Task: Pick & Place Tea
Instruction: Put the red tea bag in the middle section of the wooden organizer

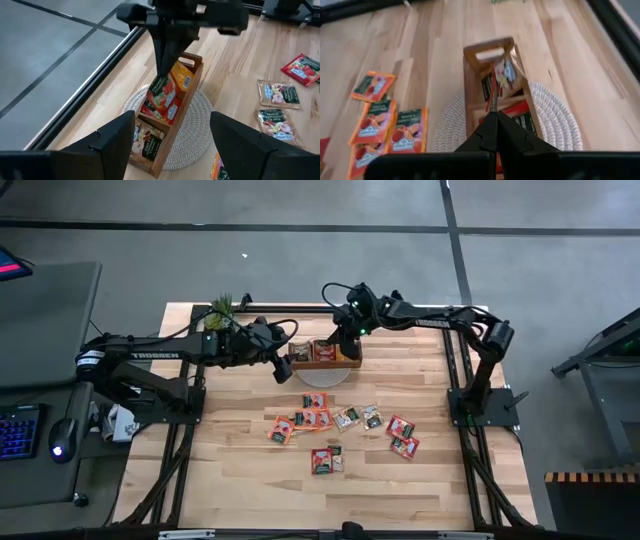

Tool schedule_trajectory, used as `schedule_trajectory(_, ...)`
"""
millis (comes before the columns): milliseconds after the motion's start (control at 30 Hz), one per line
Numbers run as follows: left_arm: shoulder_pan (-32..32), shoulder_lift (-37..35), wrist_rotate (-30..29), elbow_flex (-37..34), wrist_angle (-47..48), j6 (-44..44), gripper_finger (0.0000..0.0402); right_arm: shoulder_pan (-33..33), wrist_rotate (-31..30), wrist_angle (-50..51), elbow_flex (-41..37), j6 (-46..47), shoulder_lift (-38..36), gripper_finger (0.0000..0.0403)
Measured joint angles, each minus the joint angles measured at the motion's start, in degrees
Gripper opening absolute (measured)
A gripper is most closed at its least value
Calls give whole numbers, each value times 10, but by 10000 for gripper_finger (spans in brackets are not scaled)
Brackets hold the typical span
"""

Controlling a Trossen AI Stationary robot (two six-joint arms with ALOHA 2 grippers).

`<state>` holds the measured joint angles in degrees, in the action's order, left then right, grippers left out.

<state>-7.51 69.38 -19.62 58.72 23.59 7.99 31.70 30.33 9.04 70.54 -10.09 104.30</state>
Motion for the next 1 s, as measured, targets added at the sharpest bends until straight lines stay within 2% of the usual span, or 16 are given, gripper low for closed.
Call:
schedule_trajectory(300, 0, 0, 0, 0, 0, 4, 255, 0, -8, -3, 0, 11, 34, 0)
schedule_trajectory(667, 0, 0, -3, 0, 1, 4, 255, -1, -34, -3, 0, 27, 41, 3)
schedule_trajectory(833, 0, 0, -4, 0, 1, 4, 255, -2, -35, -3, 0, 42, 41, 21)
schedule_trajectory(1000, 0, 0, -4, 0, 1, 4, 255, -2, -36, -3, 0, 51, 41, 56)
